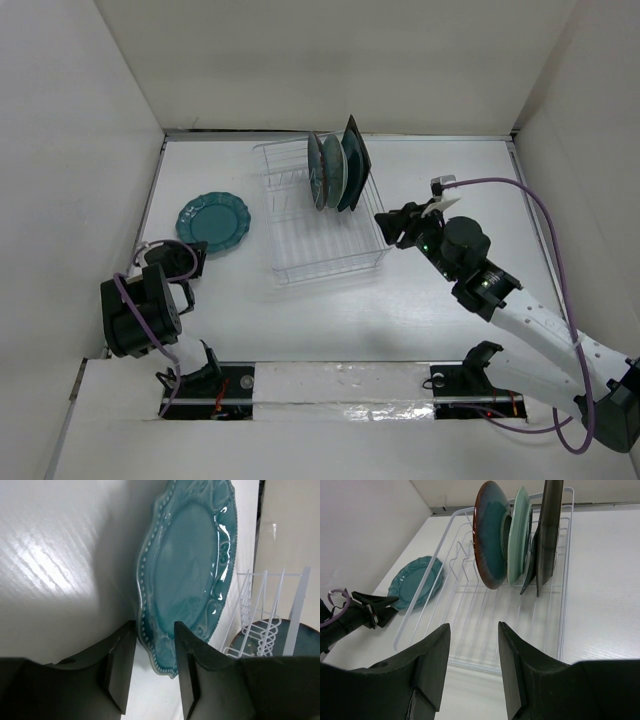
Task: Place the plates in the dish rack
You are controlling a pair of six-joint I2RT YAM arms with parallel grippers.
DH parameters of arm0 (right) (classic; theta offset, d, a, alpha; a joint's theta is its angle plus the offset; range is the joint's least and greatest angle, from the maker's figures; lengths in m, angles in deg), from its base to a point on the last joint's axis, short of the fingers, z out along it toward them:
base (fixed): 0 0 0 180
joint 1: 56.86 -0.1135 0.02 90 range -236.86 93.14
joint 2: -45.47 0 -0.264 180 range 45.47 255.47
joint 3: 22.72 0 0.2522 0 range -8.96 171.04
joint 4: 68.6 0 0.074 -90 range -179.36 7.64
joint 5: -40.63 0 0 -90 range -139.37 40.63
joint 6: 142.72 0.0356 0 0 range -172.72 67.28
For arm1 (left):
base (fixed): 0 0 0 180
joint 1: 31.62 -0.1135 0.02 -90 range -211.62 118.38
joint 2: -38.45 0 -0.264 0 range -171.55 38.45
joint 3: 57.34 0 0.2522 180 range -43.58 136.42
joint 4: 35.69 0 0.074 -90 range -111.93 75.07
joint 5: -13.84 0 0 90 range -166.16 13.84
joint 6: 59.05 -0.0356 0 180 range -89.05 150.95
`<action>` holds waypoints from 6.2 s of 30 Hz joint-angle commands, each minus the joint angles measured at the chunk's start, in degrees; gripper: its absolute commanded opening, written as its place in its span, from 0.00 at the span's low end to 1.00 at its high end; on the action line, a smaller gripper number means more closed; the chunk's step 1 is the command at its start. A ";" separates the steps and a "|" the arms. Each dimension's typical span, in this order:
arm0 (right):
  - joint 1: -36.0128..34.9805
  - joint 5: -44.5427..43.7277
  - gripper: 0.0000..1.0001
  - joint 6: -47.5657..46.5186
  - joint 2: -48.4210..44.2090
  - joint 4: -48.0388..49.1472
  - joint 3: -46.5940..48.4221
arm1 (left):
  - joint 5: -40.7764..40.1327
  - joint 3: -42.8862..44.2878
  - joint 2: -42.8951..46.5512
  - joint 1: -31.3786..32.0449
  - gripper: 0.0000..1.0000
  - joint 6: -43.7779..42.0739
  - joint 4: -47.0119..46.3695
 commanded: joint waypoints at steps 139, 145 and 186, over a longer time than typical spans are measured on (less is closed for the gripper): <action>-8.44 -33.66 0.00 -16.66 63.55 -21.48 82.03 | 13.97 26.85 46.76 25.96 0.04 -35.06 43.78; -8.44 -34.27 0.00 -16.75 69.19 -24.73 89.24 | 5.70 29.05 49.22 31.24 0.01 -40.07 48.63; -8.96 -24.17 0.22 -3.83 74.38 -20.09 76.60 | 0.60 28.79 49.14 34.50 0.48 -41.04 49.78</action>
